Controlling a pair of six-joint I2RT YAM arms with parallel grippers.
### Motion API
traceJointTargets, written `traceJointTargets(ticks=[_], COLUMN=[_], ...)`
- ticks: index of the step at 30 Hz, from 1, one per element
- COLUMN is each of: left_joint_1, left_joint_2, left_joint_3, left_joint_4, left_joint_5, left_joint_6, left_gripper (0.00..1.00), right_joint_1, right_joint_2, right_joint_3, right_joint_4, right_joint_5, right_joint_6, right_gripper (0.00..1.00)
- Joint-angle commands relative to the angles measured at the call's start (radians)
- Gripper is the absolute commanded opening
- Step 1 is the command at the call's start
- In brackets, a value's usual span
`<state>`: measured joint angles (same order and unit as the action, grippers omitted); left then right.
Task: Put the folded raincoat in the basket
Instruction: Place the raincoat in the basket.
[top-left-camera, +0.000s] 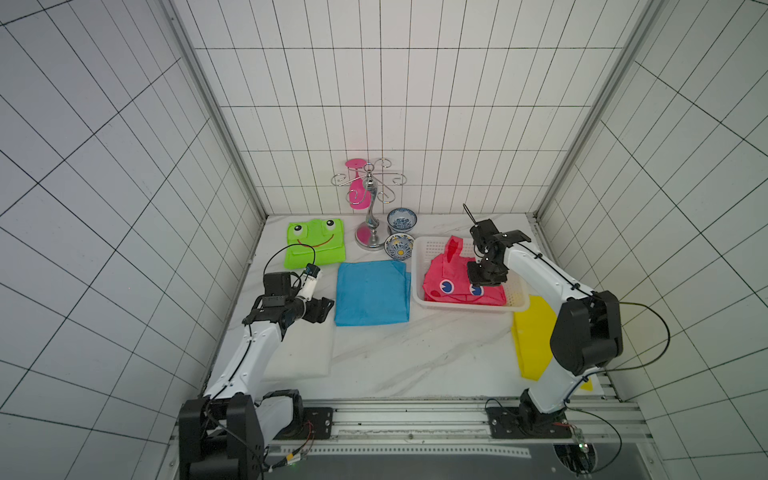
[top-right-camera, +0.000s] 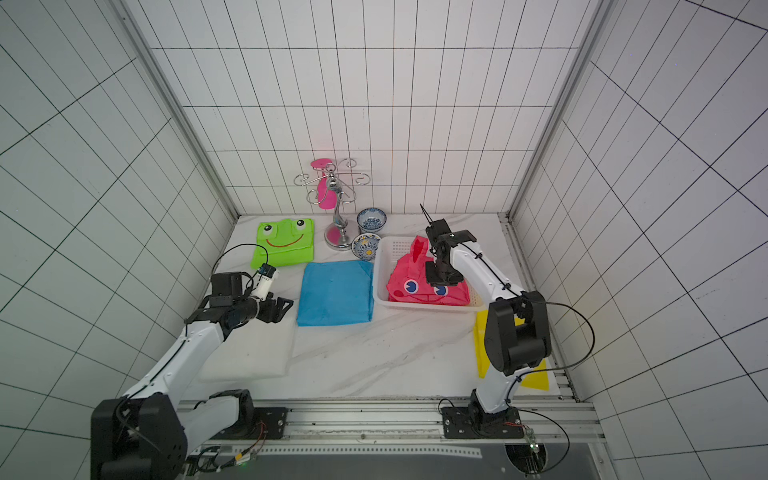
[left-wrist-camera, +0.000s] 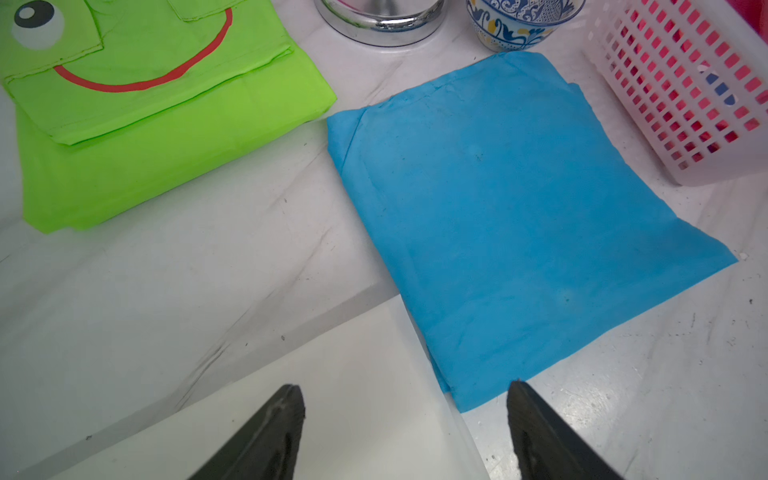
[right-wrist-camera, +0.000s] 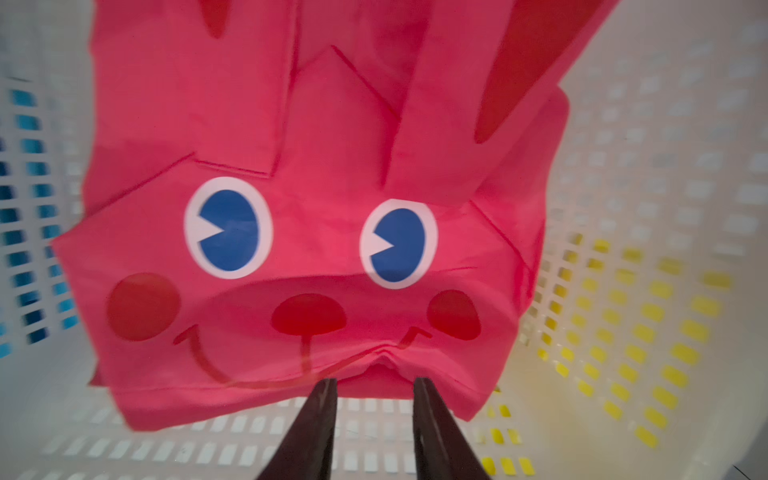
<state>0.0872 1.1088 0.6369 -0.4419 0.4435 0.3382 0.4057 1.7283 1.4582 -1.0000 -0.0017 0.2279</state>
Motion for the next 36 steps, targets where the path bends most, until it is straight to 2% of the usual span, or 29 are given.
traceJointTargets(ticks=[1,6,11,19,22,26,28,33,36], left_joint_1=[0.004,0.006,0.006,0.006,0.007,0.007,0.008,0.008,0.008], left_joint_2=[-0.017,-0.012,-0.001,-0.010,-0.015,-0.018,-0.017,-0.018,-0.020], left_joint_3=[0.003,0.006,0.010,0.007,0.006,0.004,0.004,0.005,0.004], left_joint_4=[-0.003,-0.004,-0.004,-0.009,-0.010,-0.012,-0.014,-0.022,-0.021], left_joint_5=[0.029,0.022,0.019,0.020,0.023,0.033,0.040,0.047,0.049], left_joint_6=[0.010,0.009,0.007,0.008,0.012,0.013,0.013,0.018,0.018], left_gripper=[0.80,0.79,0.80,0.80,0.79,0.79,0.79,0.80,0.79], right_joint_1=[0.032,0.059,0.082,0.088,0.093,0.093,0.090,0.055,0.005], right_joint_2=[0.061,0.175,0.241,0.333,0.302,0.189,0.133,0.050,0.005], right_joint_3=[0.037,0.068,0.060,0.047,0.016,-0.019,-0.003,0.035,-0.027], right_joint_4=[-0.084,-0.136,-0.106,0.051,0.101,0.117,0.064,-0.114,-0.091], right_joint_5=[-0.220,-0.301,-0.288,-0.211,-0.091,-0.093,-0.081,0.078,0.076], right_joint_6=[-0.014,-0.078,-0.091,-0.075,-0.079,-0.096,-0.092,0.007,0.044], right_gripper=[0.34,0.31,0.30,0.30,0.29,0.30,0.31,0.35,0.36])
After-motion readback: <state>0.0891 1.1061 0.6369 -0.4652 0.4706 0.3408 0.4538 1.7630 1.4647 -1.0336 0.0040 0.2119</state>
